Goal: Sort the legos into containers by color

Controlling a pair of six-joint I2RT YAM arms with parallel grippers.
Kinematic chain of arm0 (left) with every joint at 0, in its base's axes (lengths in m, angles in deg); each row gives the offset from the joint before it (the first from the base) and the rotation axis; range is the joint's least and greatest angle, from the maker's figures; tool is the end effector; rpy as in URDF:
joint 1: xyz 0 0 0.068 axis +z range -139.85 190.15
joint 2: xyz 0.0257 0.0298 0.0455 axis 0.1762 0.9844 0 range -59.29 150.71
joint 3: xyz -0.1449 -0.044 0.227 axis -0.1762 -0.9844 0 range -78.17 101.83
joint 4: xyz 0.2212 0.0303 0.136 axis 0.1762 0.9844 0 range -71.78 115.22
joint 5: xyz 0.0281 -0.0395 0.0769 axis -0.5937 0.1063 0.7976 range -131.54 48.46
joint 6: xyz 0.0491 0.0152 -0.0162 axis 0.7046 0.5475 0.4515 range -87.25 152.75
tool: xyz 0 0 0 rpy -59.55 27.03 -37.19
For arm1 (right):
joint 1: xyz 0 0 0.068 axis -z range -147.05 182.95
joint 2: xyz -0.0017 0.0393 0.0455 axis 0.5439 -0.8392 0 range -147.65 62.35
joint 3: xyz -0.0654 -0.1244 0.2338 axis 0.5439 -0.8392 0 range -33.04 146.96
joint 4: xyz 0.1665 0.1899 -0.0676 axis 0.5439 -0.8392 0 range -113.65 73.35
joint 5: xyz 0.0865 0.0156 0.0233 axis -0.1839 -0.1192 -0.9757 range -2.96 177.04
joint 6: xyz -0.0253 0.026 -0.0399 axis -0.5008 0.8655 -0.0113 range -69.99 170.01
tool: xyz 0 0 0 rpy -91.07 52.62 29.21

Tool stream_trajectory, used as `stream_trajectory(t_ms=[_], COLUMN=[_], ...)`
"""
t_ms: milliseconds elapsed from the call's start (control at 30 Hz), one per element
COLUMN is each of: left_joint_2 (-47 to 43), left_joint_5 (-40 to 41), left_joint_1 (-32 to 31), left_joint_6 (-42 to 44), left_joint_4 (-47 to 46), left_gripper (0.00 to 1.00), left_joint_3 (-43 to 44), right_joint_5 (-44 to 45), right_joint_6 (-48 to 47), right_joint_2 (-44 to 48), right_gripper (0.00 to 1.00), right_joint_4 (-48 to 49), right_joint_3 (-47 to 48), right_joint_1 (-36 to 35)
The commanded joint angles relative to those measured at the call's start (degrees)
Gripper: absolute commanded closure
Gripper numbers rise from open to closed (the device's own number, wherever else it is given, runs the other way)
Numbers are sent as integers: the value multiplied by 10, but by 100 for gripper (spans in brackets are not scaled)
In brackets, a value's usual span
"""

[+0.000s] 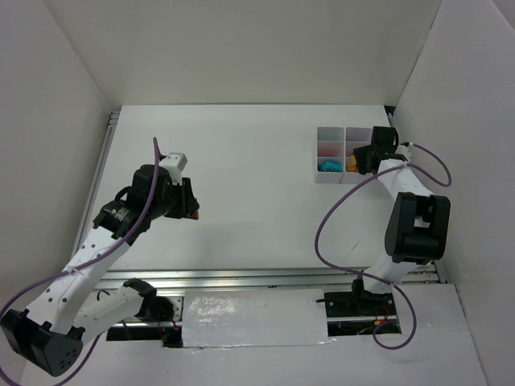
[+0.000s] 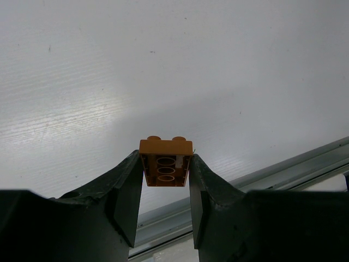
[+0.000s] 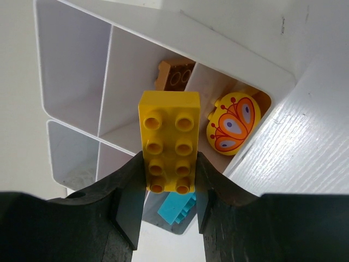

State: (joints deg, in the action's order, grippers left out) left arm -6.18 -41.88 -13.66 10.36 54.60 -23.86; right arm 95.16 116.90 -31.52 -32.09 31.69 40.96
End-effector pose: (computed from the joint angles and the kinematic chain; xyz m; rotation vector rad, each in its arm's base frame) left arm 0.1781 -0.0789 0.3266 0.0309 2.2225 -0.4583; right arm 0.3545 -0.0550 0.2333 1.4928 1.8337 0.3400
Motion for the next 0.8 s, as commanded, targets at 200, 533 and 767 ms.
stream_trajectory(t_ms=[200,533,767], left_joint_2=[-4,0,1], left_joint_5=[-11,-15,-15], left_joint_1=[0,-1,0], left_joint_6=[14,15,15], left_joint_4=[-18,-19,-16], left_gripper=[100,100,100], left_joint_3=[7,7,10], right_joint_5=[6,-8,-21], right_joint_6=[5,-3,-16], right_joint_2=[35,21,33], right_gripper=[59,41,38], right_joint_4=[23,23,35], right_joint_3=[-25,-12,-15], right_joint_1=[0,-1,0])
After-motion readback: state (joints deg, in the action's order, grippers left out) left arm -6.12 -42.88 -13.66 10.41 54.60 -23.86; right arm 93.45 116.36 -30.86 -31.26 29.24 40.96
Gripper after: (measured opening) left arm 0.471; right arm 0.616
